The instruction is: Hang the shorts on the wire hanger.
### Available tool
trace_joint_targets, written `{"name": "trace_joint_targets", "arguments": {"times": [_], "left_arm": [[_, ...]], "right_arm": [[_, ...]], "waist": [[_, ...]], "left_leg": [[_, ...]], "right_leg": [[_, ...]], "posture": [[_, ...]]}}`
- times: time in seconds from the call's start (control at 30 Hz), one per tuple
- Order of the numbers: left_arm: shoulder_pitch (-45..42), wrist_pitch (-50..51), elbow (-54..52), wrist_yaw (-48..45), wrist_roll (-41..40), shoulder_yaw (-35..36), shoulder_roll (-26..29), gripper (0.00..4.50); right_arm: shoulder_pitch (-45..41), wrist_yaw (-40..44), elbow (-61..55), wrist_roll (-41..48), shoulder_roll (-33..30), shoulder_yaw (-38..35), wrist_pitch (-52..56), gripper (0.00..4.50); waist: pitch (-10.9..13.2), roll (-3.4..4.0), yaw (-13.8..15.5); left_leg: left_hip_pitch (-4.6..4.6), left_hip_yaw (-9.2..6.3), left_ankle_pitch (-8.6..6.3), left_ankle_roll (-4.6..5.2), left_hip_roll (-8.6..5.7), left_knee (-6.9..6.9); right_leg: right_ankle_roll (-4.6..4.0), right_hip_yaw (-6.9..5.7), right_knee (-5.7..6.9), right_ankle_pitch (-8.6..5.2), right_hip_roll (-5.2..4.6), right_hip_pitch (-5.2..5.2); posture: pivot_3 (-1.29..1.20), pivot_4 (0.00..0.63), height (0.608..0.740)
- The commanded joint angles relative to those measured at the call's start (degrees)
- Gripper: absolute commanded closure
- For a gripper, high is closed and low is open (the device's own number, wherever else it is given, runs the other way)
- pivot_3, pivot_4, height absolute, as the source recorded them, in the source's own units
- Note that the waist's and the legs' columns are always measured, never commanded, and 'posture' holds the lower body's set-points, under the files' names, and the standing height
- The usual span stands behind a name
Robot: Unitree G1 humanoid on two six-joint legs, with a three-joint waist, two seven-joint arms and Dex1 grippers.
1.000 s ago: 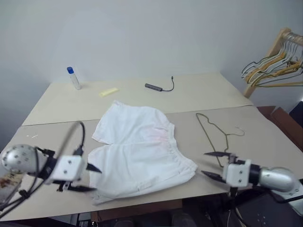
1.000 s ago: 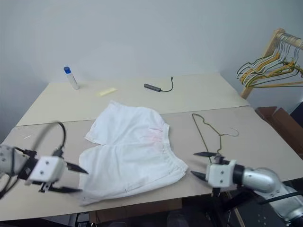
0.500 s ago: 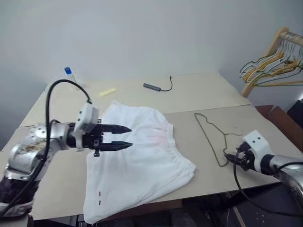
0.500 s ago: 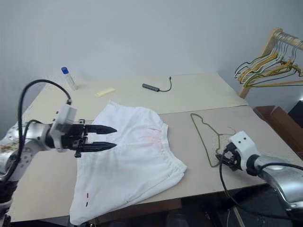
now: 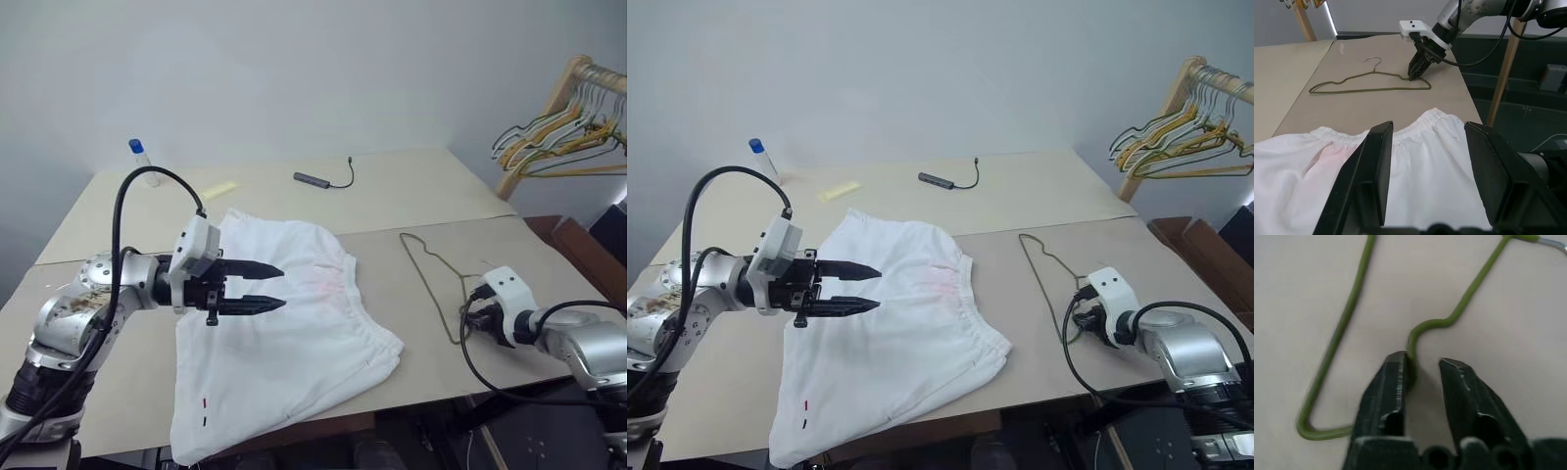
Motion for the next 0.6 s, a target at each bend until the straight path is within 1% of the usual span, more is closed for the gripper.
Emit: {"name": "trace_joint_targets", "arguments": {"times": [0.03, 0.07, 0.13, 0.17, 0.23, 0.3, 0.37, 0.4, 0.47, 0.53, 0.6], "left_arm": [[-0.47, 0.4, -1.29, 0.46, 0.26, 0.73, -0.23, 1.99], [-0.53, 0.41, -1.25, 0.51, 0.27, 0.67, -0.31, 1.99], [-1.03, 0.4, -0.88, 0.6, 0.39, 0.39, -0.64, 1.99], [-1.49, 0.26, -0.44, 0.64, 0.54, 0.22, -0.93, 1.99], [-3.01, 0.21, 0.89, 1.49, 0.99, 0.0, -2.14, 1.99], [-4.9, 0.79, 2.33, 3.07, 1.46, -0.16, -3.72, 1.99], [-7.63, 1.99, 4.33, 5.7, 1.53, -0.23, -6.08, 1.99], [-9.01, 2.6, 5.41, 6.94, 1.64, -0.25, -7.22, 1.99], [-14.74, 6.46, 9.64, 9.43, 1.47, -0.85, -9.73, 1.99], [-19.27, 9.49, 13.47, 9.92, 1.72, -1.41, -11.03, 1.99], [-22.44, 11.17, 16.67, 9.68, 2.32, -1.85, -11.69, 1.99]], "right_arm": [[0.24, 0.63, -0.25, -1.69, -0.15, -0.64, 0.42, 4.27], [0.23, 0.48, -0.42, -2.07, -0.02, -0.79, 0.24, 4.49], [0.37, 0.09, -1.2, -3.58, -0.19, -0.61, -1.4, 4.49], [1.15, -0.85, -2.02, -6.09, -0.69, 0.09, -5.02, 4.49], [3.1, -4.56, -3.01, -14.76, -2.65, 2.72, -16.82, 4.49], [4.12, -7.68, -2.79, -22.45, -4.71, 4.64, -27.59, 4.49], [4.09, -12.73, -0.99, -30.62, -7.26, 6.15, -42.08, 4.49], [3.76, -14.37, -0.13, -33.69, -8.38, 6.81, -48.04, 4.49], [1.33, -20.63, 2.32, -46.17, -13.98, 10.75, -62.5, 4.49], [-1.84, -25.78, 5.28, -55.19, -16.98, 13.56, -71.49, 4.49], [-5.03, -30.56, 8.04, -62.21, -18.2, 15.33, -77.61, 4.49]], "waist": [[0.0, 0.0, -0.02], [0.0, 0.0, -0.03], [0.0, 0.0, -0.05], [0.0, 0.0, -0.01], [-0.01, 0.01, 0.12], [-0.01, 0.07, 0.03], [0.0, 0.11, -0.25], [0.0, 0.15, -0.44], [0.04, 0.23, -1.16], [0.04, 0.22, -1.94], [0.04, 0.22, -3.09]], "left_leg": [[-0.01, 0.0, 0.0, 0.0, 0.0, 0.0], [-0.01, 0.0, 0.0, 0.0, 0.0, 0.0], [-0.05, -0.01, 0.0, 0.0, 0.01, 0.0], [-0.07, -0.01, 0.0, 0.0, 0.01, 0.0], [-0.19, -0.02, 0.0, 0.0, 0.0, 0.03], [-0.6, -0.01, 0.0, 0.0, -0.06, 0.21], [-0.73, 0.02, 0.0, 0.0, -0.06, 0.32], [-0.73, 0.05, 0.0, 0.0, -0.08, 0.33], [-0.71, 0.08, 0.0, -0.01, -0.09, 0.36], [-0.72, 0.11, 0.0, -0.01, -0.11, 0.4], [-0.7, 0.09, -0.01, -0.03, -0.06, 0.41]], "right_leg": [[0.0, 0.0, 0.0, 0.0, 0.0, -0.01], [0.0, 0.0, 0.0, 0.0, 0.0, -0.03], [0.02, -0.01, 0.0, -0.01, 0.01, -0.05], [0.03, -0.01, 0.01, -0.02, 0.01, -0.08], [0.14, -0.03, 0.01, -0.07, 0.01, -0.17], [0.23, -0.02, 0.09, -0.07, -0.03, -0.53], [-0.04, 0.02, 0.12, 0.16, -0.03, -0.66], [-0.03, 0.05, 0.12, 0.17, -0.04, -0.68], [0.04, 0.08, 0.08, 0.18, -0.06, -0.64], [0.37, 0.08, 0.04, 0.02, -0.05, -0.67], [0.39, 0.06, 0.03, 0.0, 0.03, -0.63]], "posture": [[-0.18, 0.0, 0.74], [-0.19, 0.0, 0.74], [-0.19, 0.0, 0.74], [-0.19, 0.0, 0.74], [-0.2, 0.0, 0.74], [-0.21, 0.0, 0.74], [-0.22, 0.0, 0.74], [-0.22, 0.0, 0.74], [-0.23, 0.0, 0.74], [-0.25, 0.0, 0.74], [-0.26, 0.0, 0.74]]}}
